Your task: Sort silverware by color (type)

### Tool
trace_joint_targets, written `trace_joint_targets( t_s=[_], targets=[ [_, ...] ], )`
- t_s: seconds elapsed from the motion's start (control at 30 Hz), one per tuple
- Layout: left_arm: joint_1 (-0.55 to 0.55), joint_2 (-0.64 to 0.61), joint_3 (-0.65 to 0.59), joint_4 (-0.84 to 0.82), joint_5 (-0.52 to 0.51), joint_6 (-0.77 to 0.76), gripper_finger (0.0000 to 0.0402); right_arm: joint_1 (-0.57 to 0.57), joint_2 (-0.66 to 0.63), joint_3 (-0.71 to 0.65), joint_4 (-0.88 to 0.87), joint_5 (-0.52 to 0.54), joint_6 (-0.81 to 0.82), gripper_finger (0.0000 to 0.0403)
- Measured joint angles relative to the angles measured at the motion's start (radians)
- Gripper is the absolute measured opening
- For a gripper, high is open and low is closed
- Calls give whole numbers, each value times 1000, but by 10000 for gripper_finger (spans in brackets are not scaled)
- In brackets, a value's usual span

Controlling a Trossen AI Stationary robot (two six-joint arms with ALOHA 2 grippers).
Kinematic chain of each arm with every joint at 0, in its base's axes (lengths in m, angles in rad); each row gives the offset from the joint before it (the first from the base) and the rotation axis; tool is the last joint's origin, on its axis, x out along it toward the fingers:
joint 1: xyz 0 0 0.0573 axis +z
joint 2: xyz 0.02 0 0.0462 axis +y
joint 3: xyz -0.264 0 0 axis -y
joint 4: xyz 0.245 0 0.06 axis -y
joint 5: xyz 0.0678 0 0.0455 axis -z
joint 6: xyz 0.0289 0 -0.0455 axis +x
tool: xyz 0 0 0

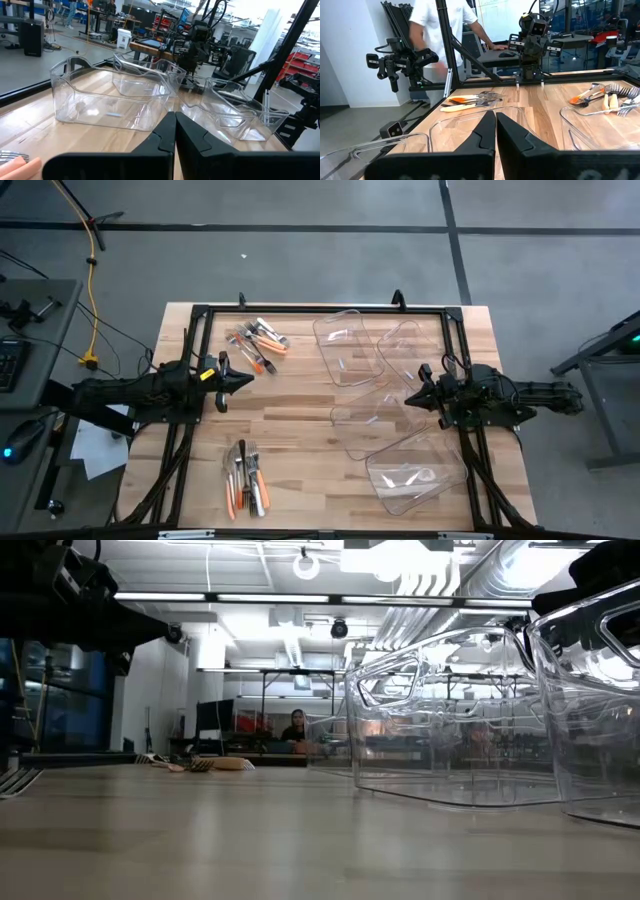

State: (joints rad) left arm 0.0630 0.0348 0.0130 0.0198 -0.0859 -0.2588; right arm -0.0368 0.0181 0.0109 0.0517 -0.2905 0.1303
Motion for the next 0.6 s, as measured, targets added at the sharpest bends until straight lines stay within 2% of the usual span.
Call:
trace_joint_targets(
  t_s=[0.6],
  targets=[
    [0, 0, 0, 0, 0, 0, 1, 0, 0, 0, 0, 0, 0, 0]
  ],
)
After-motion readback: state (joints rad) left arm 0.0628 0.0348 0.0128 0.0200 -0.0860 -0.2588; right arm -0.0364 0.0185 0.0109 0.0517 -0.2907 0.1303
